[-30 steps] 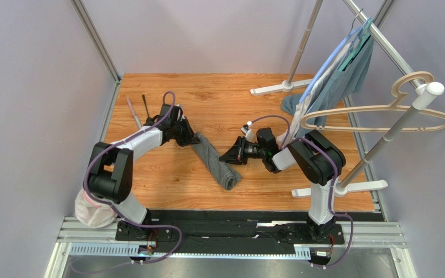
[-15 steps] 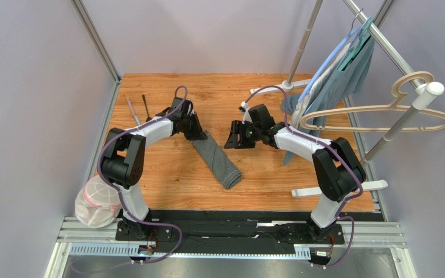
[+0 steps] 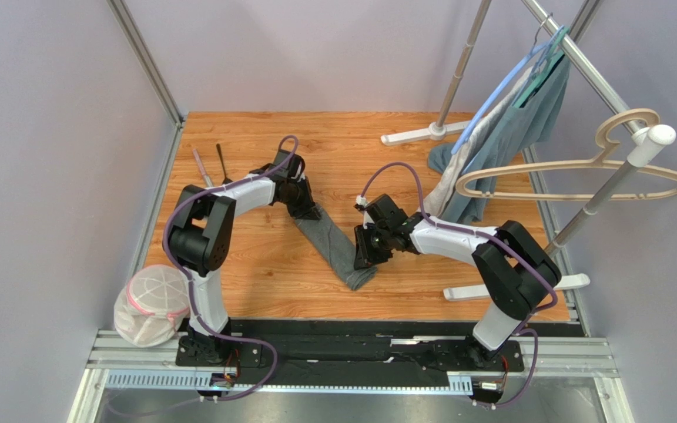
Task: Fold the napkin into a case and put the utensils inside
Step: Turn over the smaller rectangle-folded napkin at the center of the board, then rotate the smaller rectangle-folded napkin at the center of the board.
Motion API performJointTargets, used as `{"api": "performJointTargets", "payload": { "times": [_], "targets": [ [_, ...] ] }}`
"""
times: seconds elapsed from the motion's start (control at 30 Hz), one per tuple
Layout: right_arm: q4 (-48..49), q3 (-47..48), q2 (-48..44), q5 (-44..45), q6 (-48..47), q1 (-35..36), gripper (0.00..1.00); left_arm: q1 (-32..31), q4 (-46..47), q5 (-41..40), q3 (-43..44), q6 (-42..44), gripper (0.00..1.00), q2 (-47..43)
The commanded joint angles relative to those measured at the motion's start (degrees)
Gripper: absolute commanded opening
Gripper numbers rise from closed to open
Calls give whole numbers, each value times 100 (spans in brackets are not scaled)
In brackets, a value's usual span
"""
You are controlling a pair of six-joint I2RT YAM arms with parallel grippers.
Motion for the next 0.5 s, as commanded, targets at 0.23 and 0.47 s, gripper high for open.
{"api": "performJointTargets", "payload": {
  "times": [0.23, 0.47],
  "targets": [
    [-1460, 1154, -240, 1494, -618, 297, 30, -65, -561, -533, 155, 385, 6, -689],
    [-909, 526, -609, 529, -48, 482, 35, -206, -404, -409, -389, 272, 7, -1243]
  ]
}}
